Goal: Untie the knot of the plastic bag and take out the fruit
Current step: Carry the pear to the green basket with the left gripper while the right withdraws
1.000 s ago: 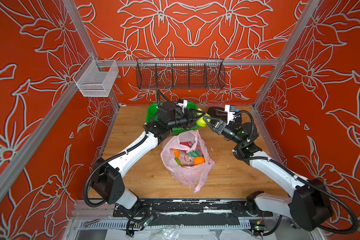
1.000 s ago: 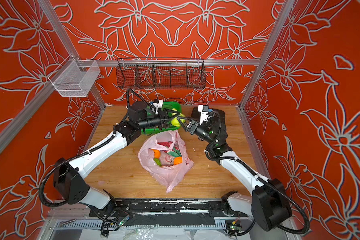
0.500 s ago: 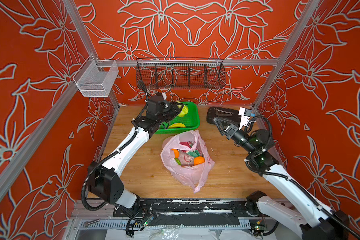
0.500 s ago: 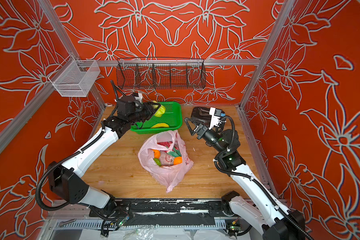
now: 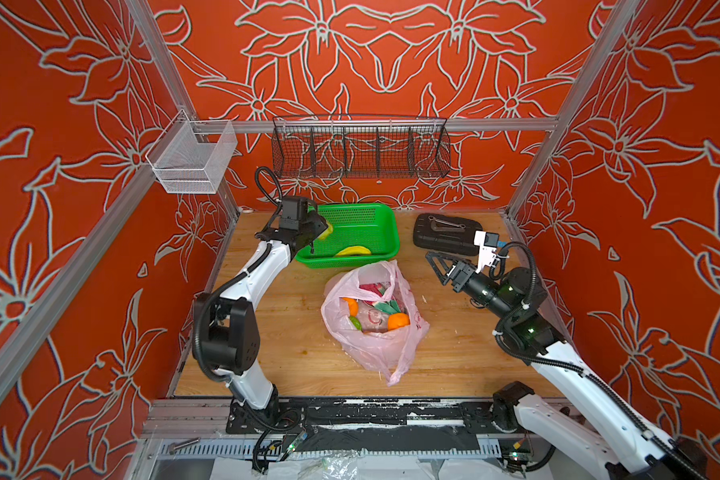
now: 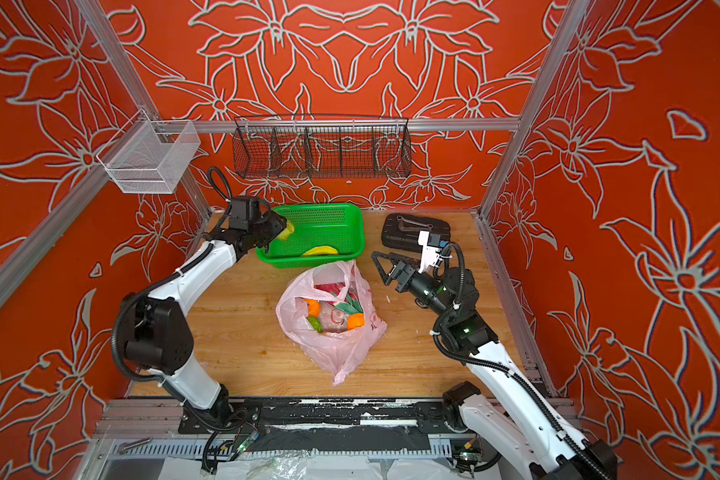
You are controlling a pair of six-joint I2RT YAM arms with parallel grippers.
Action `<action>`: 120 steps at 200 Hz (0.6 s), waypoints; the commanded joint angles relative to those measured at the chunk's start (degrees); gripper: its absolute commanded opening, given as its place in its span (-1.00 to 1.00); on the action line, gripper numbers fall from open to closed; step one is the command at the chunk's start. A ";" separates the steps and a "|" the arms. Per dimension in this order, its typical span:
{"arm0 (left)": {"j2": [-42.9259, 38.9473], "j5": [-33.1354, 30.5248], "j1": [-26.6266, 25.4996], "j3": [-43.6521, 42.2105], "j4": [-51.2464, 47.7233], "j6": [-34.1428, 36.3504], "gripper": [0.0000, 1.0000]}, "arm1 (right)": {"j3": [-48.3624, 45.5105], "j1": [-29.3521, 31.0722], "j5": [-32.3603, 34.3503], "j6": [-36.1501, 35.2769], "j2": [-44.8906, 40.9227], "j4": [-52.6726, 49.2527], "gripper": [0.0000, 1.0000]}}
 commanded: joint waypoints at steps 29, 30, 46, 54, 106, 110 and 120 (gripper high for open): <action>12.08 -0.52 1.56 8.45 -9.88 1.74 -0.59 | -0.23 0.56 1.46 0.70 -1.25 -2.12 0.90; 12.29 -0.62 1.56 8.62 -10.28 1.71 -0.59 | -0.25 0.57 1.55 0.72 -1.25 -2.17 0.90; 15.51 -1.12 1.56 11.30 -14.14 1.93 -0.61 | -0.23 0.57 2.00 0.92 -1.37 -2.97 0.89; 17.08 -0.80 1.56 12.18 -14.74 1.99 -0.60 | -0.11 0.57 1.91 0.79 -1.38 -3.17 0.89; 26.63 1.53 1.64 19.81 -22.31 3.28 -0.59 | 0.17 0.66 3.51 1.13 -2.16 -4.57 0.90; 26.81 1.41 1.64 19.58 -22.09 2.98 -0.57 | 0.24 0.66 3.54 1.18 -2.14 -4.45 0.90; 27.06 1.25 1.67 18.82 -21.40 2.40 -0.45 | 0.56 0.69 3.58 1.41 -2.16 -4.43 0.90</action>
